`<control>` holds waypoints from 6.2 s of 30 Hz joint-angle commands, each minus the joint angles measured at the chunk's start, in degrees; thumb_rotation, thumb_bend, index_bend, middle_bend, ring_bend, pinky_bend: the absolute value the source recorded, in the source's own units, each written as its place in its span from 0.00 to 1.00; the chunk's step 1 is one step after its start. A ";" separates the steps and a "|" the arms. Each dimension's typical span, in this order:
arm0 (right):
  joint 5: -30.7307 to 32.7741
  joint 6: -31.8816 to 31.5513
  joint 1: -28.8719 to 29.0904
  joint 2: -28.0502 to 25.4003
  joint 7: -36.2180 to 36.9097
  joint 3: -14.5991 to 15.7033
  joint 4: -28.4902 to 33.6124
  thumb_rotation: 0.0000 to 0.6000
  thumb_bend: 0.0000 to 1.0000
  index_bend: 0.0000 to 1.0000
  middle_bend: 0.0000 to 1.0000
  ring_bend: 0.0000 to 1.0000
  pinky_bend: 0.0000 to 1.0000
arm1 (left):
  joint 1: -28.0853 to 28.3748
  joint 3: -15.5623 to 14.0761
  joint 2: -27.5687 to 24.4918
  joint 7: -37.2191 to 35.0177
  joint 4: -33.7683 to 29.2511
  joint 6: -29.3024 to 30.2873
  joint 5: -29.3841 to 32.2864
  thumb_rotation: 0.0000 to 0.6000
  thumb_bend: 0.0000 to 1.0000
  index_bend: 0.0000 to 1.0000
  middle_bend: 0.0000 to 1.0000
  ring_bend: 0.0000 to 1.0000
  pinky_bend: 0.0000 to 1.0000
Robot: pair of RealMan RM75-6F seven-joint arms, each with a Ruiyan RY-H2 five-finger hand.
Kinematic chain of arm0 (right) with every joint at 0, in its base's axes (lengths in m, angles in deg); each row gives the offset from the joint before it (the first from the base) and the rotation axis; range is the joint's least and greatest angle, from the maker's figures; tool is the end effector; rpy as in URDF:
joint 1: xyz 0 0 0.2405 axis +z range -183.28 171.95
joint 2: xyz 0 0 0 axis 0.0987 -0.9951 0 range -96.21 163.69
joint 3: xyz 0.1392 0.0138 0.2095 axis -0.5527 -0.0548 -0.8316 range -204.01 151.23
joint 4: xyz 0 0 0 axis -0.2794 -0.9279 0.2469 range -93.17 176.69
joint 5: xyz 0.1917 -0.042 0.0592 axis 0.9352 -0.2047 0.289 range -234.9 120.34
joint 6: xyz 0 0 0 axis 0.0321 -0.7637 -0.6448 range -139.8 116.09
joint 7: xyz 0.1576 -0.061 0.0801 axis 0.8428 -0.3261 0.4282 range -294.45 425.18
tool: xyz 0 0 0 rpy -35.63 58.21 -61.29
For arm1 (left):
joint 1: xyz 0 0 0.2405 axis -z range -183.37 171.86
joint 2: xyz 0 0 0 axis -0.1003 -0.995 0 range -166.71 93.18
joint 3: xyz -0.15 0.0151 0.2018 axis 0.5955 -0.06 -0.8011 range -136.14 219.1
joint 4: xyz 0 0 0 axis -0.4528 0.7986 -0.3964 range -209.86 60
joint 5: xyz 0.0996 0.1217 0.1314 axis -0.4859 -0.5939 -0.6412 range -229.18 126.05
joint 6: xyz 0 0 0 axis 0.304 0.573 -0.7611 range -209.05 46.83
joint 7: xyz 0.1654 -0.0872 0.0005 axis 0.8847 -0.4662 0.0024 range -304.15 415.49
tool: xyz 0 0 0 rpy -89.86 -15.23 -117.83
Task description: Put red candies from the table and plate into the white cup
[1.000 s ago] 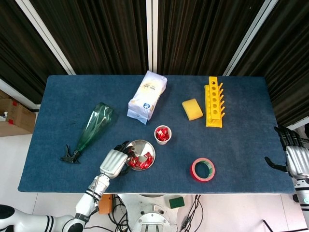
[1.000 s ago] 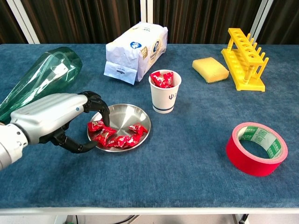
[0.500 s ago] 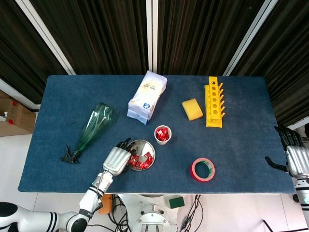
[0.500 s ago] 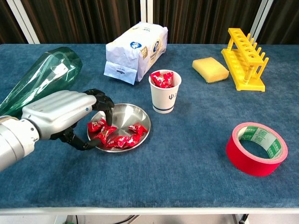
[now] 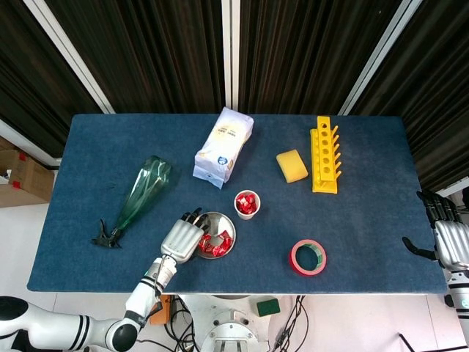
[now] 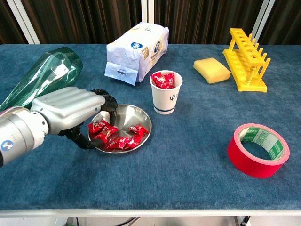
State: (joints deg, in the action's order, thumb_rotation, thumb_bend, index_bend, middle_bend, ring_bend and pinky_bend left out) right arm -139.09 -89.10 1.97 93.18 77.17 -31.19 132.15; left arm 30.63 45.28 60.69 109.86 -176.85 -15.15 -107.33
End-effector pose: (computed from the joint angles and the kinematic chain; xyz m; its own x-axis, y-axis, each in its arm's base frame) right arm -0.3253 -0.2460 0.1824 0.2957 -0.0657 0.9530 -0.9535 0.0401 0.2986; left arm -0.1049 0.2765 -0.0793 0.6220 0.2990 0.7237 0.7620 -0.4438 -0.4716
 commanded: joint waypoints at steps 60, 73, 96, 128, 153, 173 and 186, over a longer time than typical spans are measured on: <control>-0.03 -0.29 -0.16 -0.60 2.15 -0.25 -0.44 1.00 0.22 0.00 0.00 0.00 0.00 | 18.49 15.82 8.00 -0.03 5.59 0.56 6.54 1.00 0.31 0.57 0.19 0.02 0.20; -0.22 0.26 0.05 -1.05 4.17 -0.24 -1.20 1.00 0.22 0.00 0.00 0.00 0.00 | 19.81 14.09 8.68 -1.45 8.62 1.07 7.83 1.00 0.31 0.17 0.16 0.02 0.20; -1.84 -1.68 -0.71 -0.84 2.98 0.39 -0.26 1.00 0.22 0.00 0.00 0.00 0.00 | 7.03 -1.58 -3.89 -5.45 -5.10 8.64 5.45 1.00 0.31 0.36 0.16 0.02 0.20; -0.78 -0.15 0.01 -0.30 1.15 0.34 -0.17 1.00 0.22 0.00 0.00 0.00 0.00 | 7.26 -1.33 -1.73 -1.61 -0.90 4.11 11.10 1.00 0.28 0.41 0.16 0.02 0.20; -0.51 0.17 0.13 -0.32 1.13 0.29 -0.22 1.00 0.22 0.00 0.00 0.00 0.00 | 6.35 -1.39 -0.70 -5.28 0.97 3.31 7.62 1.00 0.30 0.60 0.19 0.02 0.20; -0.05 0.46 0.32 -0.26 1.06 0.06 -0.25 1.00 0.22 0.00 0.00 0.00 0.00 | 16.09 13.53 -0.86 -2.31 -4.26 2.73 11.80 1.00 0.31 0.60 0.20 0.03 0.20; -0.44 0.52 0.28 -0.88 3.10 0.10 -0.79 1.00 0.22 0.00 0.00 0.00 0.00 | 21.46 15.92 6.07 -3.85 7.12 1.80 16.80 1.00 0.31 0.59 0.20 0.03 0.20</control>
State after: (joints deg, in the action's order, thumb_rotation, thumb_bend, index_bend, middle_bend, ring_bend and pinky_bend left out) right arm -139.54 -88.59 2.26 92.32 80.26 -31.09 131.37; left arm 51.88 61.40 66.49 106.22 -170.01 -13.16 -90.55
